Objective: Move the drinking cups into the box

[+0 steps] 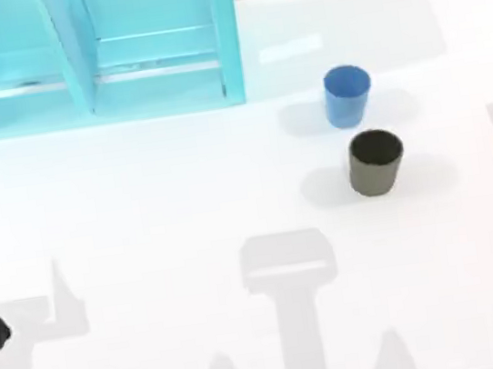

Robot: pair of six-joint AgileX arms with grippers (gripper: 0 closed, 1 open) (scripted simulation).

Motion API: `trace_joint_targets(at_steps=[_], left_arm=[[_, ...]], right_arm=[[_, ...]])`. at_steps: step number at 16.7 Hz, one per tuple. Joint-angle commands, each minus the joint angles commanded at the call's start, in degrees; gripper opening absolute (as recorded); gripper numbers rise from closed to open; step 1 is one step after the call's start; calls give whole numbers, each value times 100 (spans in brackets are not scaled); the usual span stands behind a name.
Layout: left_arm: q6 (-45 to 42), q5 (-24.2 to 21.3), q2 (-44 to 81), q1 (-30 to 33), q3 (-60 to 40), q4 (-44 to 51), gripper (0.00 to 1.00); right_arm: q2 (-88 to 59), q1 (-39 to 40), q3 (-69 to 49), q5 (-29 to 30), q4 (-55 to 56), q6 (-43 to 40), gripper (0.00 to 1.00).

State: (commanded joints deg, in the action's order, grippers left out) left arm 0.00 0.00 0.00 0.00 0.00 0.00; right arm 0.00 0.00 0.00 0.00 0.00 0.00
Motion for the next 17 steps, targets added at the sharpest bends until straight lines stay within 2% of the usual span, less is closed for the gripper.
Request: trace_joint_targets(at_steps=[4,8,12,17], left_arm=[[0,0,0,0,0,0,100],[0,0,0,0,0,0,100],[0,0,0,0,0,0,100],[0,0,0,0,0,0,100]], right_arm=[[-156,-20,-122,20,-144,5,100],[-1122,-82,-971,102,-997,73,100],[-2820,-56,-2616,142,-2318,302,100],[-5405,208,-5445,24,-3993,853,100]])
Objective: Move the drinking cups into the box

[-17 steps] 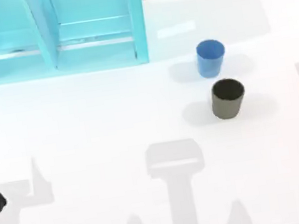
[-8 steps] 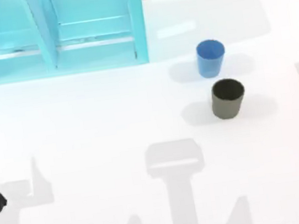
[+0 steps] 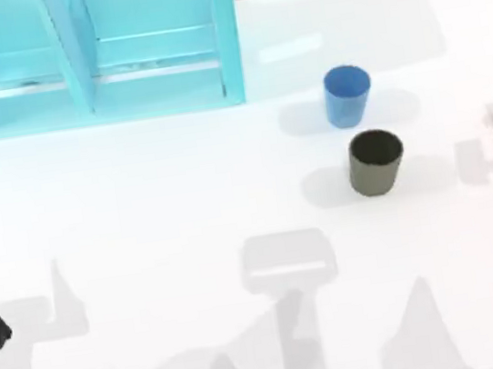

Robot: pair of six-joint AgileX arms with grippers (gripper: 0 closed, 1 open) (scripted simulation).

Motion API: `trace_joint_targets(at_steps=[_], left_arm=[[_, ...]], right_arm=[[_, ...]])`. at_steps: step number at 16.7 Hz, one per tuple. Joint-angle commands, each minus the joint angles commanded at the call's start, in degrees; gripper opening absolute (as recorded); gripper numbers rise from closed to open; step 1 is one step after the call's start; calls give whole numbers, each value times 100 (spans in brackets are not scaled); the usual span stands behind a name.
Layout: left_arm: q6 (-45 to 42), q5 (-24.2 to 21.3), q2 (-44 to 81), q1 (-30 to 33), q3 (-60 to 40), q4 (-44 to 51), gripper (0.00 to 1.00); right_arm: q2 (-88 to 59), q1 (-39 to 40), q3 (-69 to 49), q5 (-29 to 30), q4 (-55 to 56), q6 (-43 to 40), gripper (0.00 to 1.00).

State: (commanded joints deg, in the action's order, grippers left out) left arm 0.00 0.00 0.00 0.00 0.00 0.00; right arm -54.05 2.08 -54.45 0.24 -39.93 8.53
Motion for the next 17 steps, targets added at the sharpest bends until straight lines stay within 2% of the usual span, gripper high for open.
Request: trace_joint_targets(at_steps=[5,9,13,17], left_arm=[[0,0,0,0,0,0,100],[0,0,0,0,0,0,100],[0,0,0,0,0,0,100],[0,0,0,0,0,0,100]], right_arm=[[-2599,496,-3033,-190,-1479,662,100],[-4653,994,-4970,-225,-2577,1068,100],[-6387,1498,-6144,-137,-3592,1283,100],[-7308,1853,-6626,-29,-4241,1358,100]])
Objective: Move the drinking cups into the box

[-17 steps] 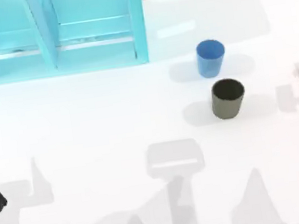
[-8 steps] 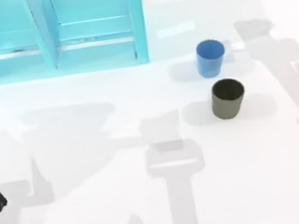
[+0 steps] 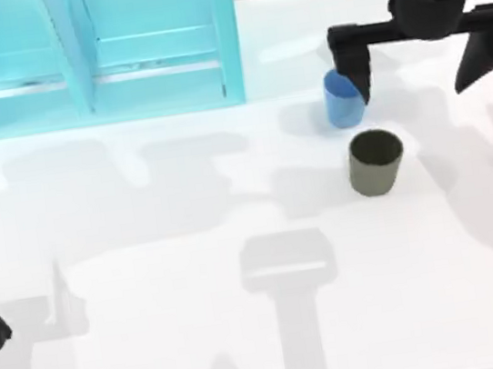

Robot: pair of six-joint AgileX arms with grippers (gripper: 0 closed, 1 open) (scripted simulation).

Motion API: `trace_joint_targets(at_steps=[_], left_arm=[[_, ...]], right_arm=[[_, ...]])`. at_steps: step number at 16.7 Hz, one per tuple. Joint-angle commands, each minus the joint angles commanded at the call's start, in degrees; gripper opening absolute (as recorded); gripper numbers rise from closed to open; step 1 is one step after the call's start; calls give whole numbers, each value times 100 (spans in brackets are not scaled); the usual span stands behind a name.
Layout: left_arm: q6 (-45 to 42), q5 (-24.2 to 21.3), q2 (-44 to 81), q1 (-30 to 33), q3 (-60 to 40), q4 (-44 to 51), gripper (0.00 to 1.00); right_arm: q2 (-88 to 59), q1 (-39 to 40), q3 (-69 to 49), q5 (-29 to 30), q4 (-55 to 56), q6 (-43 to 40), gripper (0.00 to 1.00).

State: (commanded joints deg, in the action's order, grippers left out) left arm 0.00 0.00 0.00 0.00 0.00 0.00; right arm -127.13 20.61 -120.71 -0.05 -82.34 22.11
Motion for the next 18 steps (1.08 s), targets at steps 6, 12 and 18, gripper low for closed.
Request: trace_joint_targets(at_steps=[6,12,18], left_arm=[[0,0,0,0,0,0,100],[0,0,0,0,0,0,100],[0,0,0,0,0,0,100]], right_arm=[[-88,13,-23,6,-59,1,100],[-154,35,834,15,869,0,100],[-274,56,1927,16,2079,23,100]])
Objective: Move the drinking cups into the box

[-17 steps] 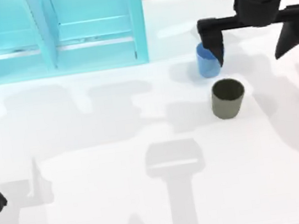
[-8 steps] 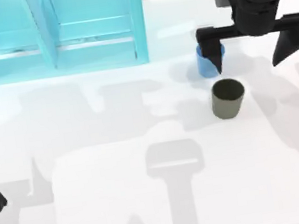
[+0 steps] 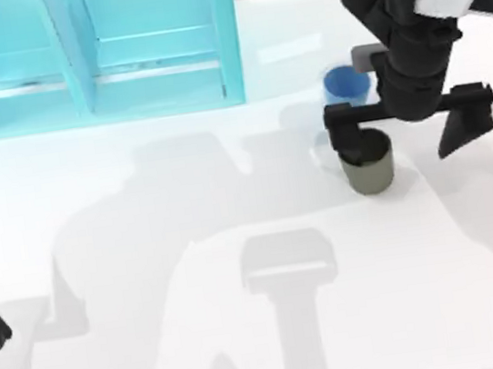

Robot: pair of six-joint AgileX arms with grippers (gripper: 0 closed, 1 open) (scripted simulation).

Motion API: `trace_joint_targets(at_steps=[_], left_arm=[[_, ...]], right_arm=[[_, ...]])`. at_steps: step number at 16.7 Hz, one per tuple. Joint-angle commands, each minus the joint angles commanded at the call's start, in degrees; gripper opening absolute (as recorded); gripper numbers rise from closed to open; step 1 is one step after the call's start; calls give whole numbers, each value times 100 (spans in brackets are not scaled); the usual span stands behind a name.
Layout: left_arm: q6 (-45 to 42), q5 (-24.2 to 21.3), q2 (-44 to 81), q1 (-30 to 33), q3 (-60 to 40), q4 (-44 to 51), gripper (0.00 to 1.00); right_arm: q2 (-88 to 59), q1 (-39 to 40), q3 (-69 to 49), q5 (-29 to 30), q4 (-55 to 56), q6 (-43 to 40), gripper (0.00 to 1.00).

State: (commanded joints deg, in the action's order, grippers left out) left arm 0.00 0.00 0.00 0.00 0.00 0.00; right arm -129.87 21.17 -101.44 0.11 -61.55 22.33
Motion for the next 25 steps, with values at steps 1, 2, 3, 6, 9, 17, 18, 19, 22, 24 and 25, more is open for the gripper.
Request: trace_joint_targets(at_steps=[1,2,3,6,9,17,18,19,22,24,25], left_arm=[[0,0,0,0,0,0,100],[0,0,0,0,0,0,100],[0,0,0,0,0,0,100],[0,0,0,0,0,0,100],[0,0,0,0,0,0,100],[0,0,0,0,0,0,100],[0,0,0,0,0,0,100],[0,0,0,0,0,0,100],[0,0,0,0,0,0,100],[0,0,0,0,0,0,100],[0,0,0,0,0,0,100]], right_arm=[[-1,0,8,0,9,0,100],[-1,0,8,0,9,0,100],[-1,0,8,0,9,0,100],[-1,0,8,0,9,0,85],[-1,0,8,0,9,0,62],[-1,0,8,0,9,0,2],[-1,0,8,0,9,0,0],[-1,0,8,0,9,0,0],[-1,0,8,0,9,0,0],[-1,0,8,0,9,0,0],[-1,0,8,0,9,0,0]])
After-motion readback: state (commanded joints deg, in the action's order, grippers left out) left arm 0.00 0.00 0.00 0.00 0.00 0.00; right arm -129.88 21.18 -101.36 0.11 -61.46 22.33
